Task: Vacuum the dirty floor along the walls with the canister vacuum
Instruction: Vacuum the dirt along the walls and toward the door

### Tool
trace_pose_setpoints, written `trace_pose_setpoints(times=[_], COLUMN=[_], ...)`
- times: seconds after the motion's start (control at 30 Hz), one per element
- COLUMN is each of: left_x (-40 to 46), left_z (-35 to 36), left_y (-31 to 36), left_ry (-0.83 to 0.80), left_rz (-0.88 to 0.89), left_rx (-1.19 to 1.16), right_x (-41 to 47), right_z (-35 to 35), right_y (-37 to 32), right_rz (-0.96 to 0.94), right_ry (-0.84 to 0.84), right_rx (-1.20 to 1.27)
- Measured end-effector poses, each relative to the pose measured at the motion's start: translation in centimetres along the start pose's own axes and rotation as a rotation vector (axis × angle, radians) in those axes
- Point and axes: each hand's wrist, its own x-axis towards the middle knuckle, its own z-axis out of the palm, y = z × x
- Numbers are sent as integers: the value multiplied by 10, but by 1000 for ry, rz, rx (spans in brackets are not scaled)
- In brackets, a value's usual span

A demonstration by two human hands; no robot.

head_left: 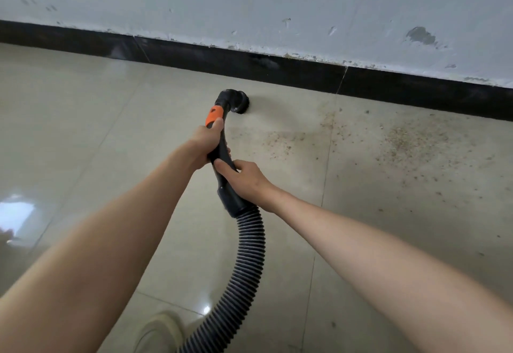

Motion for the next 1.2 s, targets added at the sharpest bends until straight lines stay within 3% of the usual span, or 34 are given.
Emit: trace_pose_setpoints(times=[0.23, 0.43, 0.67, 1.2], left_x=[-7, -39, -41, -28], left_z=[-92, -112, -93, -65], left_y=[-47, -84, -86, -72], left_ry=[267, 287, 252, -25], left_rz=[-92, -159, -146, -100], left_rx=[-92, -96, -129, -145], right_x=[12, -12, -25, -45], right_z=[75, 104, 93, 69], right_y=[-16, 1, 10, 2], right_rz=[-40, -45, -52, 52], right_ry=[-272, -396, -287, -10], right_rx=[-142, -236, -264, -278])
